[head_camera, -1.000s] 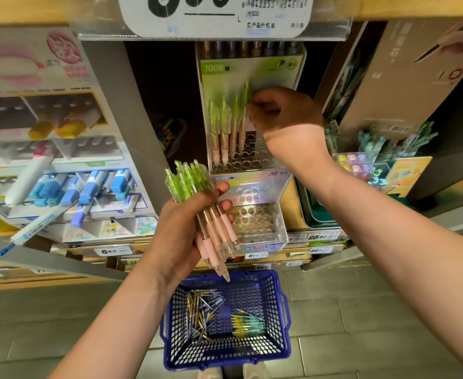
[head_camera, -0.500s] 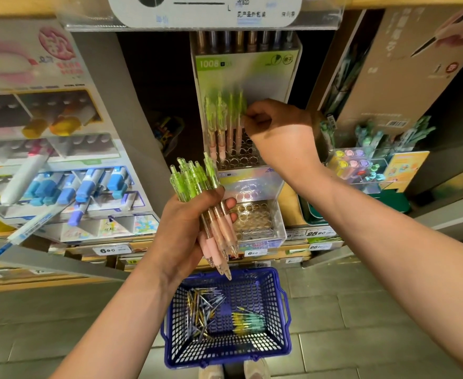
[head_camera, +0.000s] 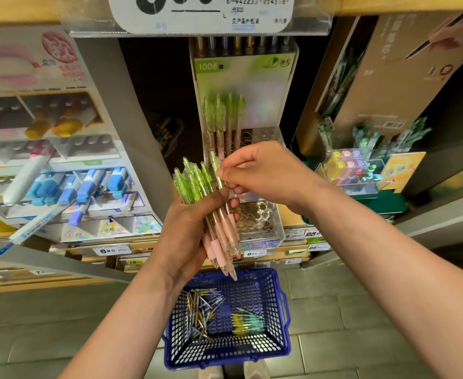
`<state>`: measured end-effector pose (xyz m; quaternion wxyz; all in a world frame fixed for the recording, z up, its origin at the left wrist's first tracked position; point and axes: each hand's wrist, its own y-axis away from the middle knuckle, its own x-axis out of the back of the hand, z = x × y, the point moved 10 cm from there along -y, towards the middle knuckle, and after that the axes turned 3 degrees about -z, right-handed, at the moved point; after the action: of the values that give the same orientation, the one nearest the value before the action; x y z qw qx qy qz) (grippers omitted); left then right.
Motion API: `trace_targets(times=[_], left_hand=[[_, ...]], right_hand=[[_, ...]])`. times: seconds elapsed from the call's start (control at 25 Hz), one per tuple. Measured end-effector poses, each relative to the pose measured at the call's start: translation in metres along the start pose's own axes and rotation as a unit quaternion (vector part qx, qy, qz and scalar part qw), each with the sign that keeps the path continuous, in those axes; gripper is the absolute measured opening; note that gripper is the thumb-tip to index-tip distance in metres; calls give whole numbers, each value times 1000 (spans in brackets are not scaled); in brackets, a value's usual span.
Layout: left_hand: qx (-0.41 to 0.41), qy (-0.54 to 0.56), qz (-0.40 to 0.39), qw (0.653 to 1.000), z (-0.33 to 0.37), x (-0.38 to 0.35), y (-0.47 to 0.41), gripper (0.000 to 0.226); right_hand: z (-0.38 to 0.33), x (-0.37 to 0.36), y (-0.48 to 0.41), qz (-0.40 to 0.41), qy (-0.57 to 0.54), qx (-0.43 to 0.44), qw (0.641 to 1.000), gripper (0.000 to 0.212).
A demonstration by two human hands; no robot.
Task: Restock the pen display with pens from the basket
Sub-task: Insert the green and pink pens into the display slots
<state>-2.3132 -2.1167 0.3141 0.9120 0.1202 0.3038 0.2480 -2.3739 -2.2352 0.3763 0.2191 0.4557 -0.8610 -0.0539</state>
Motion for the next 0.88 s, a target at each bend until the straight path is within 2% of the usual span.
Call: trace_targets(times=[0.12,0.2,0.28,0.36,0.52,0.68,0.88], left_hand=[[0,3,11,1000,2,3,-2,18],[-1,-1,24,1000,5,7,-4,17],[6,17,27,999,5,9,-6,12],[13,38,17,999,2,8,-6,8],[16,35,2,999,-5,9,-5,9],[13,38,-3,999,-7,10,-6,21],[11,34,0,999,-6,10,-7,26]], right_hand=[[-7,14,-2,47,-1,22,999,3],[-13,23,-3,62,-39,35,997,7],[-24,41,-4,110,-73,60,989,15],[-38,66,-2,186,-86,108,973,22],[-60,86,4,283,-30,205,936,17],[-63,82,2,308,2,234,922,5],[-59,72,-9,307,79,225,921,13]])
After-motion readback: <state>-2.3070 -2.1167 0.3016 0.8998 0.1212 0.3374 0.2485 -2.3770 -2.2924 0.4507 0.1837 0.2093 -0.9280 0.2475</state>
